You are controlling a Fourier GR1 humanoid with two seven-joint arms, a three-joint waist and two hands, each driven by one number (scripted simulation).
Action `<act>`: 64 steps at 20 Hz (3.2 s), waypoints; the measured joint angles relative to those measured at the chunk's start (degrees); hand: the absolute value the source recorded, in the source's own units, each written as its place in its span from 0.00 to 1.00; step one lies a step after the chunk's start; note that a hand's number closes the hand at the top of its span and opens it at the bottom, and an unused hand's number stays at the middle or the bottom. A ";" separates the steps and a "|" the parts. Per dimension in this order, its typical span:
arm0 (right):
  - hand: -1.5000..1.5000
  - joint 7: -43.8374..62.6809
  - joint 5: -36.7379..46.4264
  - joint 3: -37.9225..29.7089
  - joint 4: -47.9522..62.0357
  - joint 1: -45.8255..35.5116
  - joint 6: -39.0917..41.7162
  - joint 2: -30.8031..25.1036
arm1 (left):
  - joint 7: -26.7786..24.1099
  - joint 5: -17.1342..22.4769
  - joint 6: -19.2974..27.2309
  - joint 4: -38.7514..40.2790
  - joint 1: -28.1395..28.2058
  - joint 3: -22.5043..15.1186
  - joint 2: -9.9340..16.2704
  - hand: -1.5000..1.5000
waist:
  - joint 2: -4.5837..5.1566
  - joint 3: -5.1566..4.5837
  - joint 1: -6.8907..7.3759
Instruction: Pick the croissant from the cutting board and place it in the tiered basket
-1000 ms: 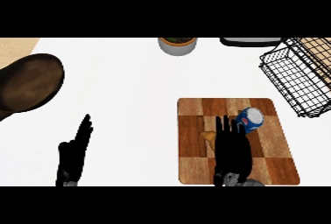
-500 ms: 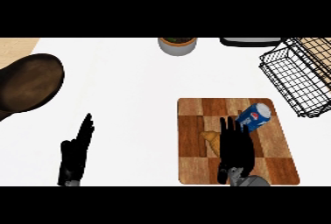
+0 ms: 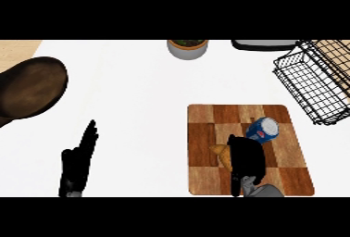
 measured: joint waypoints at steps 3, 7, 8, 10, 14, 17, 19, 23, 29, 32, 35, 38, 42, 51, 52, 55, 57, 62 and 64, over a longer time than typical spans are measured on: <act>1.00 -2.40 1.49 0.96 1.77 -1.17 -0.93 -0.86 | -0.31 -0.47 0.00 0.29 0.26 0.02 -0.37 0.50 | 0.01 0.01 0.04; 1.00 -3.79 4.74 2.93 2.93 -1.71 -3.84 -1.05 | -1.03 -0.98 0.09 0.82 0.40 0.19 -0.93 0.50 | 0.00 -0.02 -0.01; 1.00 -3.64 5.42 3.21 2.57 -1.68 -4.65 -0.78 | -0.47 -1.06 0.06 0.31 0.31 0.10 -0.97 0.50 | 0.02 -0.04 -0.06; 1.00 -2.70 4.05 -0.15 0.75 -0.30 -6.69 -1.55 | -0.39 -0.93 0.10 0.02 0.61 0.29 -1.02 0.50 | 0.02 0.08 -0.36; 1.00 2.29 -2.12 -14.05 -1.63 1.80 -9.80 -3.22 | -0.70 -0.49 0.43 0.15 1.63 1.36 -0.70 0.50 | 0.13 0.35 -2.34; 1.00 5.64 -7.08 -23.80 -3.90 2.77 -11.10 -4.53 | -0.73 -0.35 0.48 -0.11 1.72 1.75 -0.50 0.50 | 0.15 0.48 -2.75; 1.00 7.22 -9.90 -28.79 -6.76 2.97 -12.47 -4.88 | -0.74 -0.41 0.40 -0.46 1.88 1.60 -0.50 0.50 | 0.07 0.51 -2.70; 1.00 10.65 -13.58 -36.25 -15.96 1.57 -13.63 -6.33 | -0.92 -0.61 0.50 -0.05 1.99 1.38 -0.87 0.50 | -0.11 0.42 -2.52; 1.00 15.30 -13.04 -41.76 -32.95 -0.60 -10.56 -11.47 | -0.34 -0.94 0.18 -0.80 2.13 1.05 -0.66 0.50 | -0.06 0.34 -1.60; 1.00 16.57 -13.04 -43.58 -38.58 -3.05 -5.51 -15.53 | -0.54 -1.24 0.19 -0.73 2.05 0.78 -1.05 0.50 | 0.09 0.33 -0.99; 1.00 16.73 -15.33 -46.94 -39.83 -6.99 -1.77 -19.36 | -1.12 -1.34 -0.21 1.11 0.65 0.79 -1.65 0.50 | 0.23 0.34 -0.59; 1.00 17.37 -16.20 -48.33 -38.75 -12.40 1.35 -22.72 | -1.61 -1.27 -0.76 1.30 0.63 1.13 -1.39 0.50 | 0.31 0.35 -0.18; 1.00 16.67 -16.93 -50.36 -32.73 -18.44 3.31 -26.34 | -1.68 -1.85 -0.71 1.05 0.80 0.75 -1.73 0.50 | 0.40 0.35 0.27; 1.00 13.48 -14.35 -51.55 -10.48 -30.33 0.14 -30.73 | -0.99 -2.25 -0.95 0.89 0.23 0.85 -2.16 0.50 | 0.59 0.41 0.73; 1.00 12.55 -14.48 -52.06 -7.30 -31.71 -0.75 -31.50 | -0.84 -1.91 -1.39 0.71 0.06 1.16 -1.87 0.50 | 0.62 0.41 0.80; 1.00 10.05 -14.65 -51.78 0.37 -33.96 -3.73 -32.06 | -0.45 -2.20 -1.34 0.82 -0.44 1.30 -2.00 0.50 | 0.63 0.44 0.76; 1.00 7.94 -14.64 -51.29 4.72 -34.70 -6.16 -32.14 | -1.36 -1.89 -1.72 2.12 -0.83 1.98 -1.97 0.50 | 0.63 0.42 0.70; 1.00 2.28 -14.53 -50.44 17.07 -37.30 -11.73 -33.11 | -1.39 -2.22 -2.08 1.78 -0.51 2.15 -1.81 0.50 | 0.67 0.45 0.81; 1.00 1.07 -13.97 -49.91 21.97 -38.93 -13.86 -33.32 | -2.14 -2.33 -2.10 2.34 -0.42 2.21 -2.10 0.50 | 0.69 0.44 0.88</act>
